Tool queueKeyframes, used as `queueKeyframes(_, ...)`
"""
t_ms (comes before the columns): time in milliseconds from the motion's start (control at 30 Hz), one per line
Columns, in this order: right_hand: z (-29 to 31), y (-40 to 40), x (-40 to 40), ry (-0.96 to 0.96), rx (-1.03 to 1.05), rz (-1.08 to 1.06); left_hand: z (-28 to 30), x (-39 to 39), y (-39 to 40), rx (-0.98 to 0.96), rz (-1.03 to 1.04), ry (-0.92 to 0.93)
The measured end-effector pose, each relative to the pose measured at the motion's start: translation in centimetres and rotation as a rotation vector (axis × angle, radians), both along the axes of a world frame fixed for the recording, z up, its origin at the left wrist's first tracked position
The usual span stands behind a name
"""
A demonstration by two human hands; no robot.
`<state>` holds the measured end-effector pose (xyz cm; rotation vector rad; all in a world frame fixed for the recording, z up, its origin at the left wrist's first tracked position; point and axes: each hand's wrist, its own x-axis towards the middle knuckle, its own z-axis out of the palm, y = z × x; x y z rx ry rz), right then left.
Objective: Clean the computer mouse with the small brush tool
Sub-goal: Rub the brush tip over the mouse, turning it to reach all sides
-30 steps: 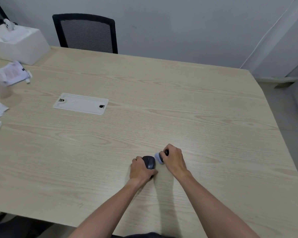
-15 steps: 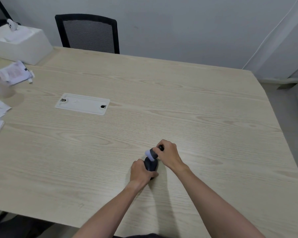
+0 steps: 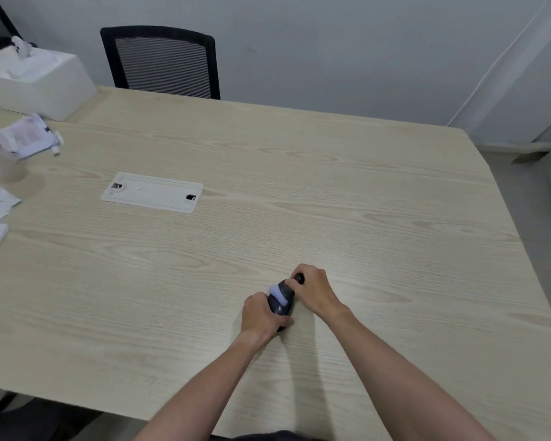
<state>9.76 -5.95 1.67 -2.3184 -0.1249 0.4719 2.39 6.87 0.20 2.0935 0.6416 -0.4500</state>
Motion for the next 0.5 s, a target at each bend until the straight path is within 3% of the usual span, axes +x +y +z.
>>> queueKeyframes(133, 0.1, -0.5, 0.1, -0.114, -0.120, -0.034, 0.2, 0.2, -0.2, 0.014, -0.017, 0.006)
queueKeyframes(300, 0.8, 0.1, 0.2, 0.043, 0.092, -0.013, 0.4, 0.1, -0.2, -0.046, 0.015, 0.003)
queueKeyframes(500, 0.0, -1.3, 0.0, -0.087, -0.182, -0.066, 0.4, -0.1, -0.1, -0.017, 0.015, 0.007)
